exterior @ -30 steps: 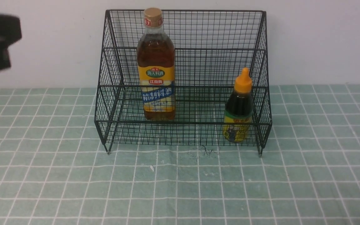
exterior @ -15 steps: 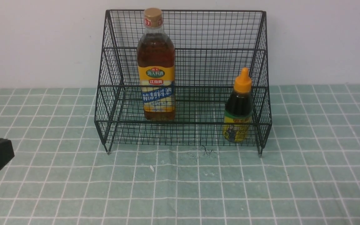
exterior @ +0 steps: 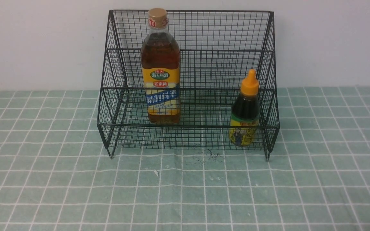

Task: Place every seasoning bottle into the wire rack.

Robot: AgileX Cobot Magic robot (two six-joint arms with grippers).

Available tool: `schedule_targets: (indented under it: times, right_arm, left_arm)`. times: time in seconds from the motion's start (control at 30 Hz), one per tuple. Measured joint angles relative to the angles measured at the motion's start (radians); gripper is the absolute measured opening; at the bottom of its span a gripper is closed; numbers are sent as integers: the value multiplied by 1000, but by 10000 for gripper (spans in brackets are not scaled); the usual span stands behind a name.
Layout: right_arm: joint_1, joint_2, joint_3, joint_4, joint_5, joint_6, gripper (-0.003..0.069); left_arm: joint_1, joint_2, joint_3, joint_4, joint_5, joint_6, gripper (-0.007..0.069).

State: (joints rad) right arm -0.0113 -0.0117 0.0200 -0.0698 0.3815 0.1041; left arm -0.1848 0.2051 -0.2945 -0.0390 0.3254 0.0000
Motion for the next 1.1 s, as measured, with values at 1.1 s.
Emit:
schedule_targets:
  times: [1.1]
  right_arm:
    - [0, 0, 0, 0, 0, -11, -15]
  left_arm:
    - [147, -216, 323, 16, 43, 0, -6]
